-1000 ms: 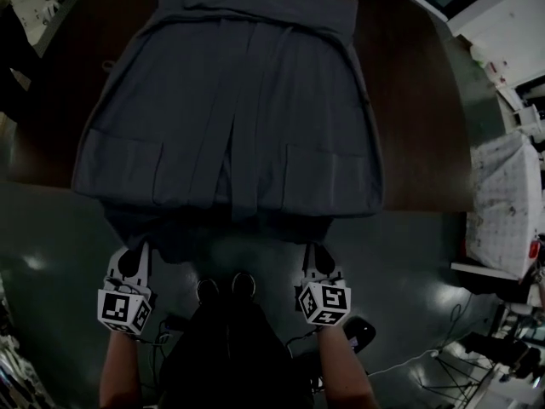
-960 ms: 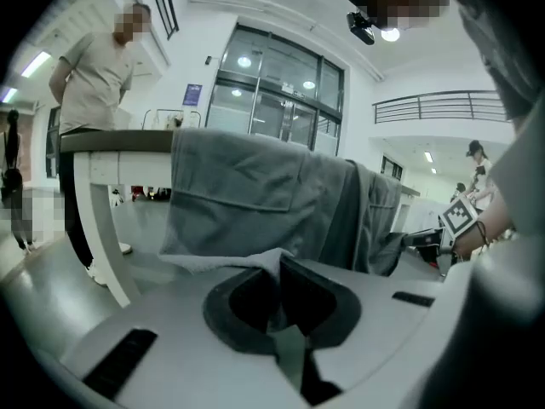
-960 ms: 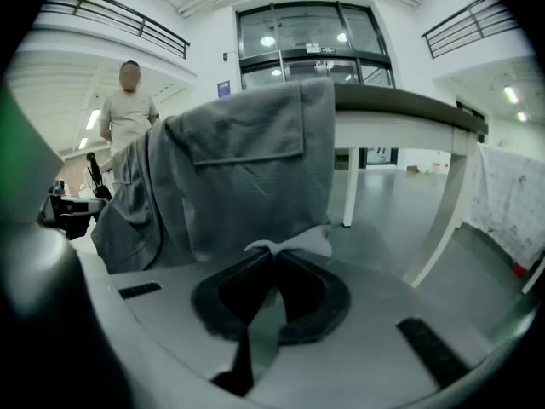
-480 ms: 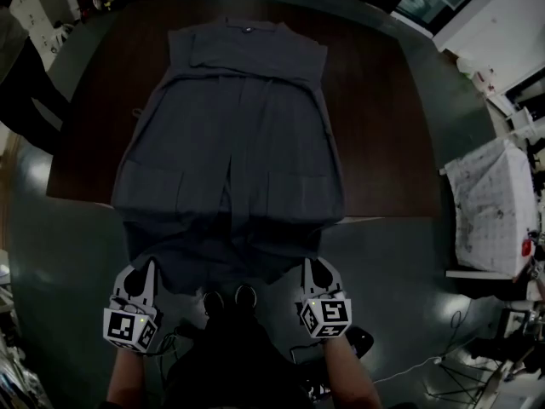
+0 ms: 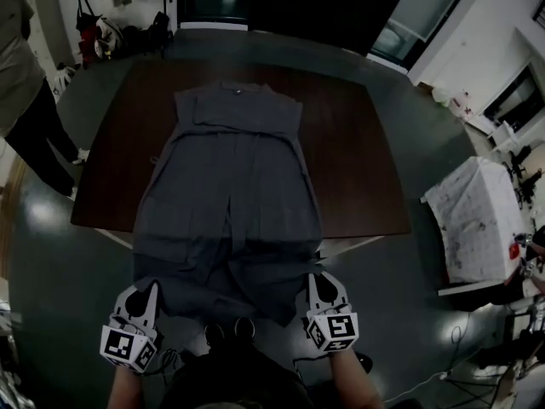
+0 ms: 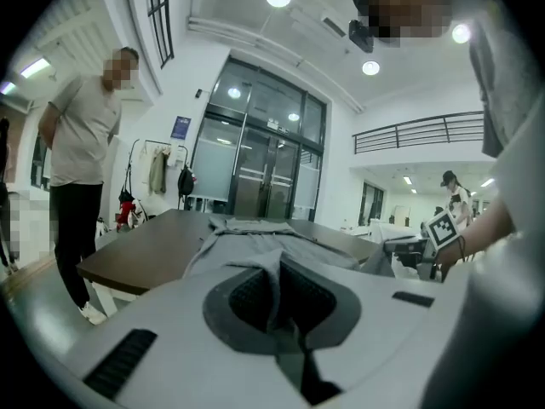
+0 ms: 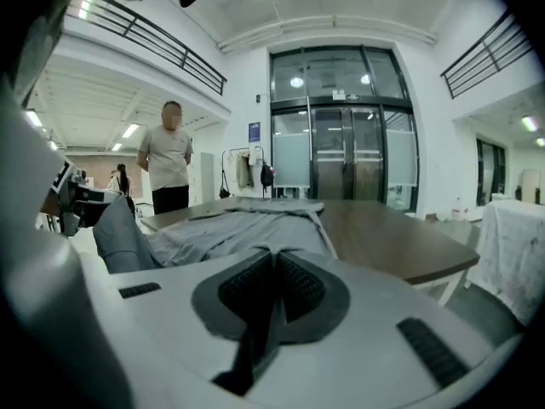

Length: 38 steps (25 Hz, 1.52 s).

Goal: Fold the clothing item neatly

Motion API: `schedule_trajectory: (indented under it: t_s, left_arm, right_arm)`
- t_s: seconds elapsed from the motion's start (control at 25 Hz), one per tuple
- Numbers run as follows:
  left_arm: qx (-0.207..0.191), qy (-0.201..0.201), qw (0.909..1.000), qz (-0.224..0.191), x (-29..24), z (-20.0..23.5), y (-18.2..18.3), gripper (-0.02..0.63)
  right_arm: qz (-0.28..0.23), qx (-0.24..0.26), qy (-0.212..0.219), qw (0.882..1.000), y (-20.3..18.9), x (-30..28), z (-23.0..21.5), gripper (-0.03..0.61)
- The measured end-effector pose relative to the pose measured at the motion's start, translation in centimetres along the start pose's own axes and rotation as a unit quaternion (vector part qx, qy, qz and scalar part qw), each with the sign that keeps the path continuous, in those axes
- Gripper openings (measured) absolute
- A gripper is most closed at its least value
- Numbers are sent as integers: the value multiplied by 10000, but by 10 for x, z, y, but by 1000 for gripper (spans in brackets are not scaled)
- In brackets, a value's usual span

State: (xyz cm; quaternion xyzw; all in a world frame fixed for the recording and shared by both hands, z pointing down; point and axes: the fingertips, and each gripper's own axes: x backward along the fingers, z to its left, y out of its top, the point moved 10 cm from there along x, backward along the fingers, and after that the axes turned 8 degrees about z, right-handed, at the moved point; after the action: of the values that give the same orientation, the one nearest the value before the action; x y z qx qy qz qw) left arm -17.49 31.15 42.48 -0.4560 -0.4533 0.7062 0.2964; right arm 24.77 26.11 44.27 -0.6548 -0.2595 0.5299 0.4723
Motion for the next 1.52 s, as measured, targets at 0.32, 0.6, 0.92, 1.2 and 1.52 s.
schedule_trajectory:
  t_s: [0.32,0.6,0.92,1.2,1.52]
  left_arm:
    - [-80,57,9998,-177,14,31,53,15]
    - [-119,-41,9995,-277,-16,42,91,14]
    - [-158,210,9992,-304,-74,61,145,15]
    - [17,359,9984,-441,-137,79,186,14]
    - [105,604,9956,-706,-169,109,234,14]
  right_arm:
    - [-692,-101,-378,9968,58,22,-15,0]
    - [-793,104,-118,9967,96,-1,-20,0]
    - [-918,111,29,9957,133,-64,-56,0]
    - [-1180,-59,144,9929,172,-116,-101,0]
    - [-1430,-98,177,9895,224,-157,-134,0]
